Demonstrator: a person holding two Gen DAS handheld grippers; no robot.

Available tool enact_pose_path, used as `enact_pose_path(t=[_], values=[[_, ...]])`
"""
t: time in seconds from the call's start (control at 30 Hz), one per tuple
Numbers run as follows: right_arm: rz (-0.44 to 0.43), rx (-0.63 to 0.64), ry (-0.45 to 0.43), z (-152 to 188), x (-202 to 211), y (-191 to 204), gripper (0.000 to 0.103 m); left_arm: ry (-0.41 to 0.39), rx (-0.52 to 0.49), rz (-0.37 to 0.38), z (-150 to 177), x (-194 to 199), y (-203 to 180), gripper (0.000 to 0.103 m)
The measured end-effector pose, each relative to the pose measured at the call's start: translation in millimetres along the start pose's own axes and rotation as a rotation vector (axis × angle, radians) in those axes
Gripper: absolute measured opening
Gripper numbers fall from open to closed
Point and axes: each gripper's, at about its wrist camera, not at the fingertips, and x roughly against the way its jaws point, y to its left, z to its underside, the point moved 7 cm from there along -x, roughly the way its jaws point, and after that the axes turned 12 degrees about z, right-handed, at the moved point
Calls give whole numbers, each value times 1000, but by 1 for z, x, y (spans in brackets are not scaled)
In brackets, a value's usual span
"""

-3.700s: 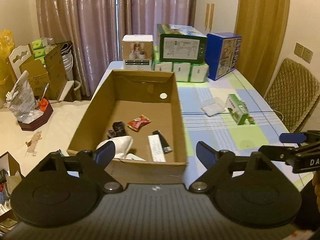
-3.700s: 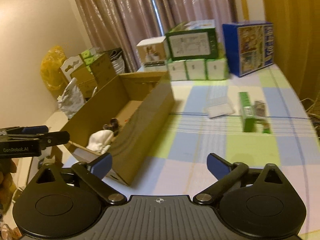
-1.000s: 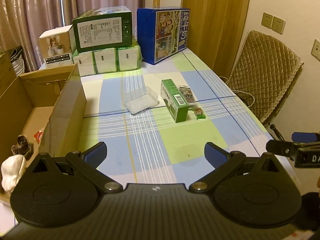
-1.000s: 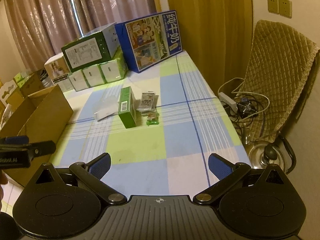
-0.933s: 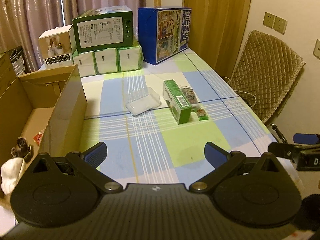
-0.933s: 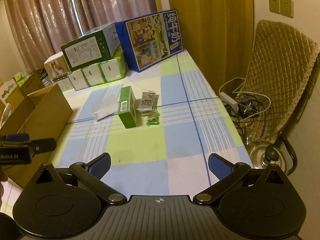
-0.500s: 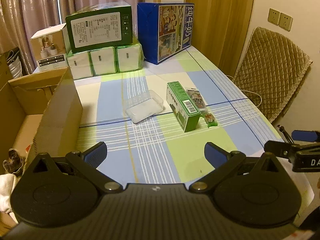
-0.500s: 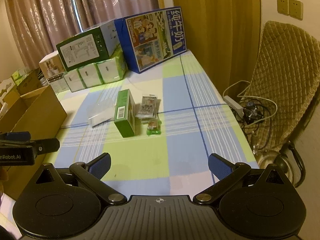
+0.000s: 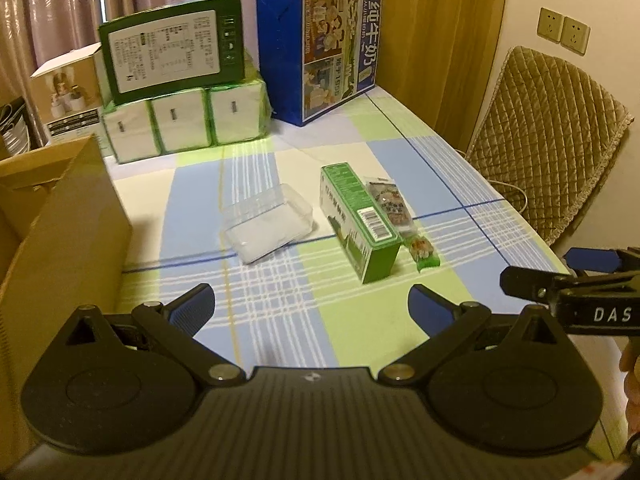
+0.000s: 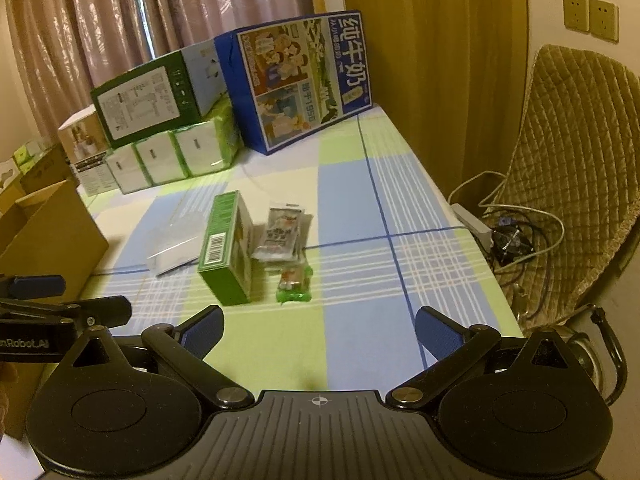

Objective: Organize objects
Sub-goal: 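Grasp the green box with the left tool while the right tool grasps the green-wrapped candy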

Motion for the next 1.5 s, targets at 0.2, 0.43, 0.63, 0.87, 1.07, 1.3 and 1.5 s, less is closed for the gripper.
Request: enact_pose_path(t=[0.2,0.43,0.63,0.87,1.07,1.3,1.5], values=[[20,35,70,9,-31,-3,73,13,-20,27,-2,-35,-9,87],[54,57,79,7,-47,-6,69,-4,-15,83,-8,-70,-17,73],[67,10,104,7,-52,-15,69,-14,-9,97,-16,-95,-20,50],[30,11,97,2,-60,-10,59,5,-44,51,-14,-97,-18,25],[-69,37,69,-8,-75,16,46,23,-58,-1,8,-65,-3,25],[-66,88,69,-10,-106,37,38,18,-56,-10,14,-48,4,28],[-43,113,61,-9,-111,41,20,30,-96,4,5,-58,4,29]])
